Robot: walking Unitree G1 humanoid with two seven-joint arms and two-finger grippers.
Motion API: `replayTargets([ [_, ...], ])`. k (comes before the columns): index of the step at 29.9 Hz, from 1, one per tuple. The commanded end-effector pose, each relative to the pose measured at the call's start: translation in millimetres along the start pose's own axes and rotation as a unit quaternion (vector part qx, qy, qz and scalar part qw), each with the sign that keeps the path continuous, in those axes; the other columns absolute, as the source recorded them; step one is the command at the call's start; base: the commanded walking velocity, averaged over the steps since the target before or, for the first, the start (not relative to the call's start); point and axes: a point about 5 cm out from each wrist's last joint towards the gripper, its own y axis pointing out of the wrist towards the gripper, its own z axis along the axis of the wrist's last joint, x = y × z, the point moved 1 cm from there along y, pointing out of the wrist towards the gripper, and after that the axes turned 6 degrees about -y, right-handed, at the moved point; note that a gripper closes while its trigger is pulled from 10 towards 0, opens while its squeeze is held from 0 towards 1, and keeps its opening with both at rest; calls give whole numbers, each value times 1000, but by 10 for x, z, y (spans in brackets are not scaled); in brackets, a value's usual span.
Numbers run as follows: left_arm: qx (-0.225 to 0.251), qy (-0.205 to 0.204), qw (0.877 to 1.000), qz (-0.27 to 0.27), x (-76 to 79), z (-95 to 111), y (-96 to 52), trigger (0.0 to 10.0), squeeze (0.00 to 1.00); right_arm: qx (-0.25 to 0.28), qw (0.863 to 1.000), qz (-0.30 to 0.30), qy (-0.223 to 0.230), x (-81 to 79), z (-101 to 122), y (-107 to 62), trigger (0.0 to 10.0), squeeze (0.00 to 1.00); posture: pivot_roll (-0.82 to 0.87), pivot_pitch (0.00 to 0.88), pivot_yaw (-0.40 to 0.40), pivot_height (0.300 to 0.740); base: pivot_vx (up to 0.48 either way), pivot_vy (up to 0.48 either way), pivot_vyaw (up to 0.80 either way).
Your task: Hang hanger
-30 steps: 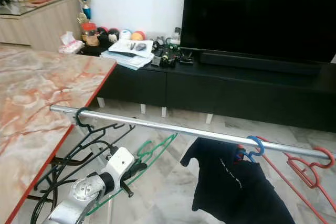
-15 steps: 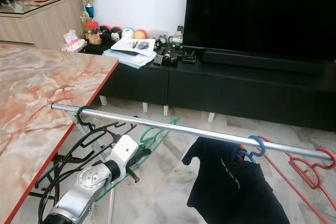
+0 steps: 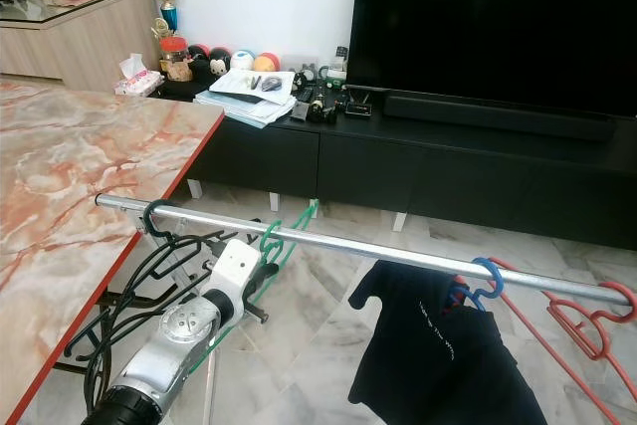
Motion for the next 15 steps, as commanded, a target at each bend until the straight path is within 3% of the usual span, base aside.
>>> replayTargets([
  [1, -26, 3, 1000, 16, -11, -45, 26, 10000, 0, 3, 1000, -1, -3, 16, 9, -2, 10000, 0, 17, 0, -65, 740, 0, 0, 0],
  [7, -72, -11, 997, 35, 24, -178, 46, 10000, 0, 3, 1000, 1, -2, 5, 15, 0, 10000, 0, 14, 0, -58, 740, 0, 0, 0],
  [13, -73, -13, 997, 35, 24, -204, 35, 10000, 0, 2, 1000, 2, -2, -4, 16, 2, 10000, 0, 16, 0, -55, 740, 0, 0, 0],
  [14, -67, -17, 997, 37, 14, -196, 26, 10000, 945, 2, 1000, 2, -1, -7, 15, 2, 10000, 0, 18, 0, -53, 740, 0, 0, 0],
  [15, -62, -20, 997, 38, 2, -183, 17, 10000, 1000, 2, 1000, 2, -1, -8, 14, 3, 10000, 0, 18, 0, -53, 740, 0, 0, 0],
])
